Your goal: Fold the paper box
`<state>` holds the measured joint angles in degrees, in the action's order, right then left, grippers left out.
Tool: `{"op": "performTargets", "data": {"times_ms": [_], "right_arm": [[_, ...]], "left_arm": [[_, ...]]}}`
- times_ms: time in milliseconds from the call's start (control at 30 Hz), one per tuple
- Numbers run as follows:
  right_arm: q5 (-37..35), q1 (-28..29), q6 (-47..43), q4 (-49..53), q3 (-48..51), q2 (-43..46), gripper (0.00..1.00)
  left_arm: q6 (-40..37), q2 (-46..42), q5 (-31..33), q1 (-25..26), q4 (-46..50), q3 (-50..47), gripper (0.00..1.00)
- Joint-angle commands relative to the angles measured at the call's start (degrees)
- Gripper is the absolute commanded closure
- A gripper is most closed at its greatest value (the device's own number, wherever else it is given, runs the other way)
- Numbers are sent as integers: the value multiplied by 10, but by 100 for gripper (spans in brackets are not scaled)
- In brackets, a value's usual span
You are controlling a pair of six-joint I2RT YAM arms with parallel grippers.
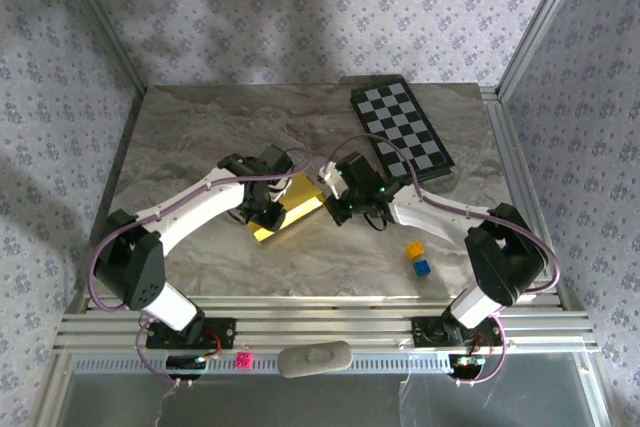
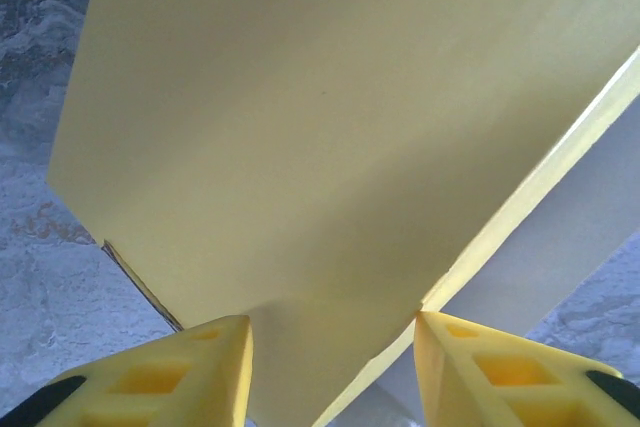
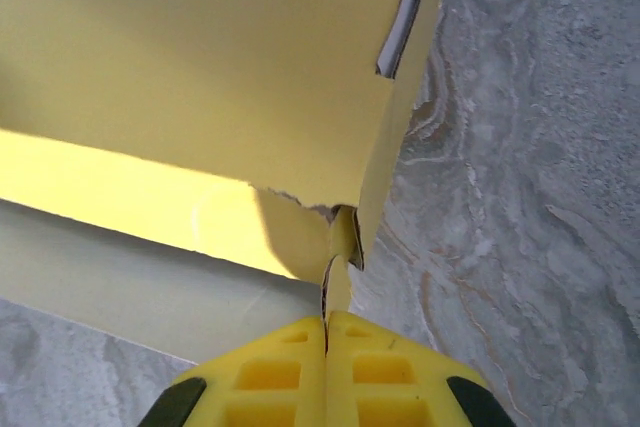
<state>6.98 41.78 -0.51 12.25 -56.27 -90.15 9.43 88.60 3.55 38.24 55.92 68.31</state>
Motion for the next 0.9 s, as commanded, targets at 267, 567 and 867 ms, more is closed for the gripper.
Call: {"op": "performTargets", "data": {"times_ms": [267,567,867], "right_arm": [[-5,-14,19,-82,40,16,100],[39,-24,-3,-32,1,3,100],[75,-35,-29,13,-38,-34,100]], "left_arm": [[-13,12,-60,3,12,21,55],[-24,35,-65,20,11,21,55],[-40,54,-67,37,17,21,56]]}}
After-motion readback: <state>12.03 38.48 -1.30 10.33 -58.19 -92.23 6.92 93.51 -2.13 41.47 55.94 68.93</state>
